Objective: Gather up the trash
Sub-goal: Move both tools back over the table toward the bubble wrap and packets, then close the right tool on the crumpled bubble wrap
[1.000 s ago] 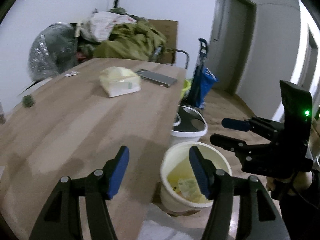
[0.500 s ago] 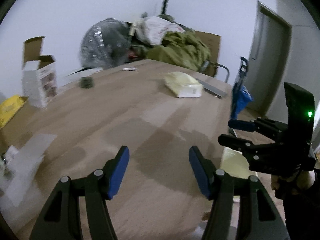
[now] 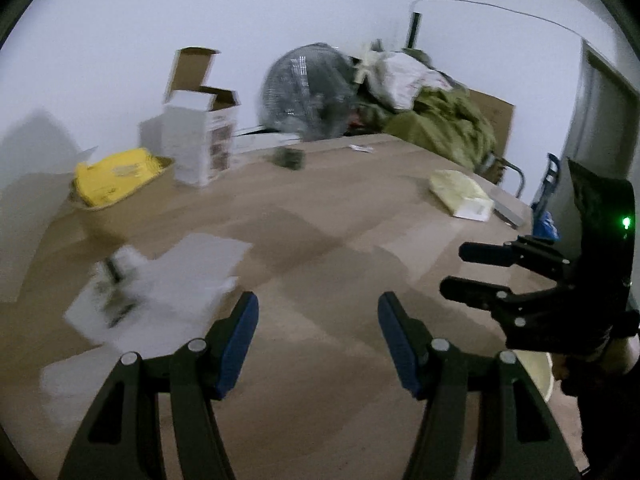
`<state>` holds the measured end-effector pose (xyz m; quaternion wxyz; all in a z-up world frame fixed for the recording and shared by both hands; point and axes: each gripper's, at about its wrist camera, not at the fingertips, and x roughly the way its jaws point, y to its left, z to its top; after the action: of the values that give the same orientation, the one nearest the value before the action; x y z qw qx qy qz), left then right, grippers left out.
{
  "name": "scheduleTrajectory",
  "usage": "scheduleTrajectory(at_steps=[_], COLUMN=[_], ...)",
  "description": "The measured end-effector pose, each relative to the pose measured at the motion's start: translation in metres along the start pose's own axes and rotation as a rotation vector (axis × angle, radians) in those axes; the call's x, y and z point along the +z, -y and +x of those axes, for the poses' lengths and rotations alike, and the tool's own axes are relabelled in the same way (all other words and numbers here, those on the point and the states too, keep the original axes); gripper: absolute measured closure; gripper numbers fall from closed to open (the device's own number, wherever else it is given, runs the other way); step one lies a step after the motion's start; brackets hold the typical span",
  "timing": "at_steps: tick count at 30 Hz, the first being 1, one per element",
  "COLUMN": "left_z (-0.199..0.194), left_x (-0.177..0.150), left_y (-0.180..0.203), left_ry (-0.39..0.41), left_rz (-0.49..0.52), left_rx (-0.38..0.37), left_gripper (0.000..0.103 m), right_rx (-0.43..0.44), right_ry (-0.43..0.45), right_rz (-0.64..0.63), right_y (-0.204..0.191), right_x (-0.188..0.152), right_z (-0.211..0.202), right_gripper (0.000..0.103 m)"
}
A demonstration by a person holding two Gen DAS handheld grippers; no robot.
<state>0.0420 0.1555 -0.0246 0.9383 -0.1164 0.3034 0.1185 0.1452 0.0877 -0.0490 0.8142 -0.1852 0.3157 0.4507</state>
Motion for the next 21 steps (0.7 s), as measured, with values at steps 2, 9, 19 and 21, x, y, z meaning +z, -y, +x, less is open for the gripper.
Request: scheduleTrajectory(at_steps=[2, 9, 19, 21], left_z=[-0.006, -0.022, -0.024, -0.022], left_x=[0.000, -0.003, 0.000, -0.001], left_y=[-0.016, -0.070, -0.122, -0.131], left_ry=[0.001, 0.003, -0.023, -0.033], left_rz=[-0.021, -0.121, -0.224, -0.239], left_rx=[0.038, 0.168, 0.259, 0.276], left_gripper=[0.041, 0.041, 0.041, 0.041], right_rx=[0.042, 0.122, 0.302, 0.311], right_ry=[-0.006, -0.015, -0.089, -0.104], right_rz=[-0.014, -0.056, -0.078, -0.085], right_y=[-0.008, -0.033, -0.075, -0.080], right_x=[0.013, 0.055, 0.098, 0.104], right_z=[0.008, 0.045, 0.121, 0.135], right_gripper=[0.049, 0.049, 0.038, 0.038])
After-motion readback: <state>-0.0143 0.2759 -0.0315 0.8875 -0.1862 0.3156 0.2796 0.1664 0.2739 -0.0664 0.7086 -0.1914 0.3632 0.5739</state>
